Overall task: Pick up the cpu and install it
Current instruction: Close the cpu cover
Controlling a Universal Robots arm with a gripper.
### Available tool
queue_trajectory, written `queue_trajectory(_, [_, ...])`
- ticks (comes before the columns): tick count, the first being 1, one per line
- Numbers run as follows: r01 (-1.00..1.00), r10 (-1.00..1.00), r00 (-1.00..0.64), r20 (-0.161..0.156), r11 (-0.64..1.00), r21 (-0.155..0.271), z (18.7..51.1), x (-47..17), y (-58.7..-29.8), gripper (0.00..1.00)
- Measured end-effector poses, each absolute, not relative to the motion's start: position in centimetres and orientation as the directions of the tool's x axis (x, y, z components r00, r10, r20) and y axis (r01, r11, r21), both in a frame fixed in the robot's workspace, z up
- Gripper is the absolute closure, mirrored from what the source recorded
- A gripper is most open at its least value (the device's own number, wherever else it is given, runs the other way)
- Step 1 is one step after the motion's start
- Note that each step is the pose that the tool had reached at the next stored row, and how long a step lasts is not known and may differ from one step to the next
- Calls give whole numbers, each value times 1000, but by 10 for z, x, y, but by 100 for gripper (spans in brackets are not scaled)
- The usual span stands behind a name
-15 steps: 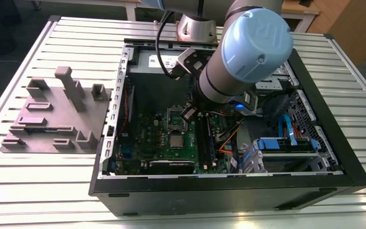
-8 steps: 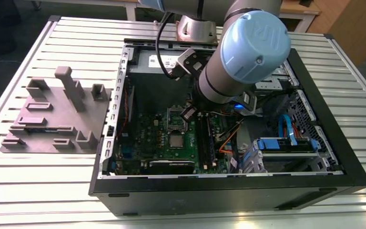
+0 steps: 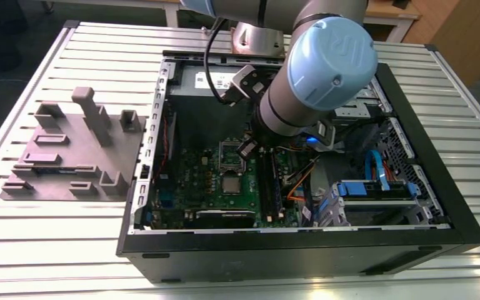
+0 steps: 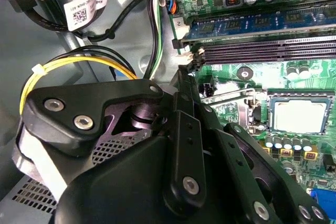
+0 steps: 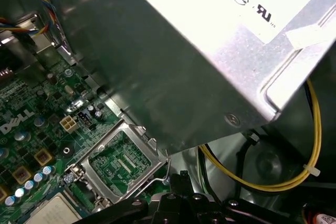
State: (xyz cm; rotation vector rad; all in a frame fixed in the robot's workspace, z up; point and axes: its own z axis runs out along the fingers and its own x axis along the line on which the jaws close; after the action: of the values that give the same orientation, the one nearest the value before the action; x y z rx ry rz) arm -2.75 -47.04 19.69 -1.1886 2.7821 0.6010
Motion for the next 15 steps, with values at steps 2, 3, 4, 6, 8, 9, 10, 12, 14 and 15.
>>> queue_trajectory(2, [-706, -683, -702, -202, 627, 329, 196, -29, -470, 89])
queue_trajectory(3, [-706, -683, -702, -202, 627, 329, 196, -30, -470, 89])
queue_trajectory(4, [-706, -683, -701, -202, 627, 329, 195, -31, -470, 89])
queue_trajectory(6, [-706, -684, -701, -202, 627, 329, 195, -32, -469, 89])
queue_trajectory(8, [-706, -684, -701, -202, 627, 329, 195, -33, -469, 89])
queue_trajectory(9, [-706, -684, -701, -202, 627, 329, 195, -33, -469, 89])
queue_trajectory(10, [-706, -684, -701, -202, 627, 329, 195, -33, -469, 89])
queue_trajectory(12, [-706, -684, -701, -202, 627, 329, 197, -33, -469, 89])
queue_trajectory(14, [-706, -683, -701, -202, 627, 329, 198, -33, -469, 89])
queue_trajectory(15, [-706, -683, -701, -202, 627, 329, 198, -33, -469, 89])
